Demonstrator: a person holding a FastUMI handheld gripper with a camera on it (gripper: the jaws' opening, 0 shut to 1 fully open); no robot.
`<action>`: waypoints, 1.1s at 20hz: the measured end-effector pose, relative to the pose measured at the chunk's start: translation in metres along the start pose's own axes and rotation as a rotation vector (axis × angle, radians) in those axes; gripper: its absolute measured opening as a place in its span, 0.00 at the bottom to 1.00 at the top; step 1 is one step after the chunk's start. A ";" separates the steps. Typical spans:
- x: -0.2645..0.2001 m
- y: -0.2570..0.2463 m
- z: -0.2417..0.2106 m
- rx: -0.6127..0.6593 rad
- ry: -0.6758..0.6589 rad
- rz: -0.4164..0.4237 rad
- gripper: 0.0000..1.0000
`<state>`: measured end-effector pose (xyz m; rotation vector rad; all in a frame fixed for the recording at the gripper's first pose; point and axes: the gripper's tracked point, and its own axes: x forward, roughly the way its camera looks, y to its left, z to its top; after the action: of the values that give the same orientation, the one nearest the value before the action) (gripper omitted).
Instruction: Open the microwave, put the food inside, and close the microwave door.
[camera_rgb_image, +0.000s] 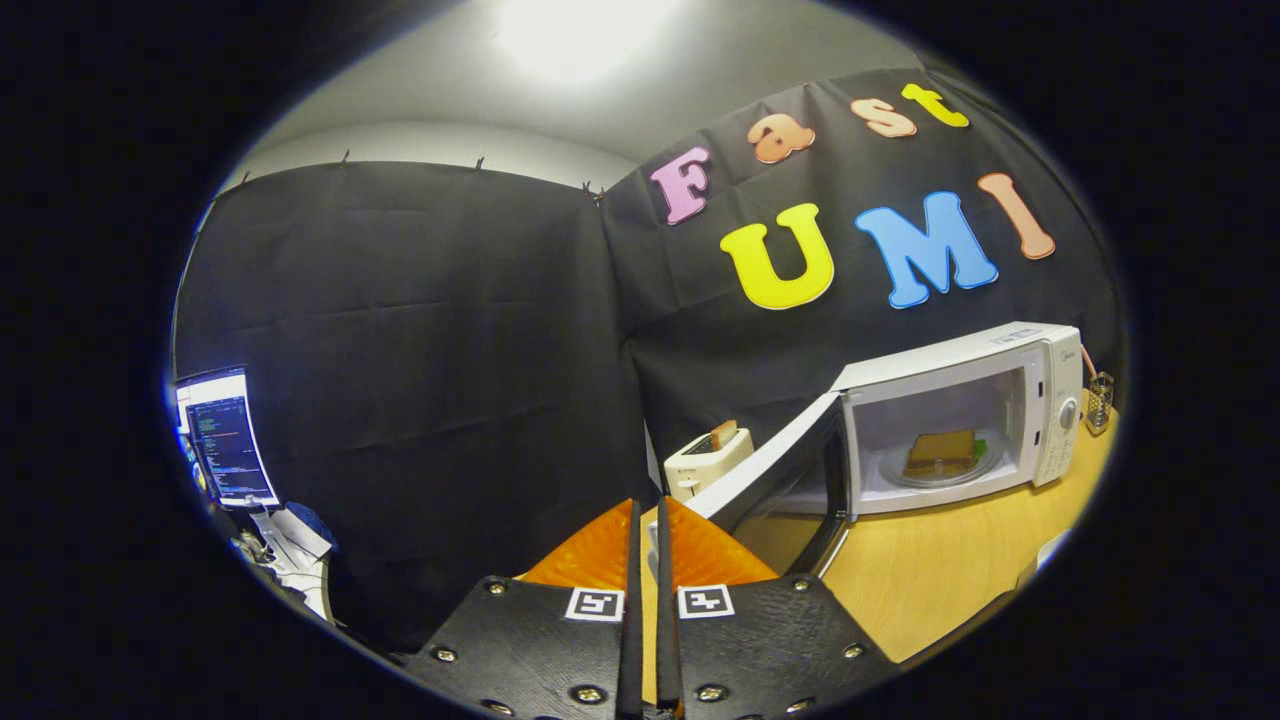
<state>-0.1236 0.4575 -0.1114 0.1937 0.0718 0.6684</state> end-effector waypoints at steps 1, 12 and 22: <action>0.006 0.005 -0.002 0.007 0.003 -0.002 0.05; 0.039 0.009 -0.030 -0.003 0.049 -0.073 0.01; 0.001 -0.040 -0.023 -0.015 0.006 -0.102 0.01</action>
<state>-0.1015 0.4308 -0.1416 0.1723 0.0815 0.5682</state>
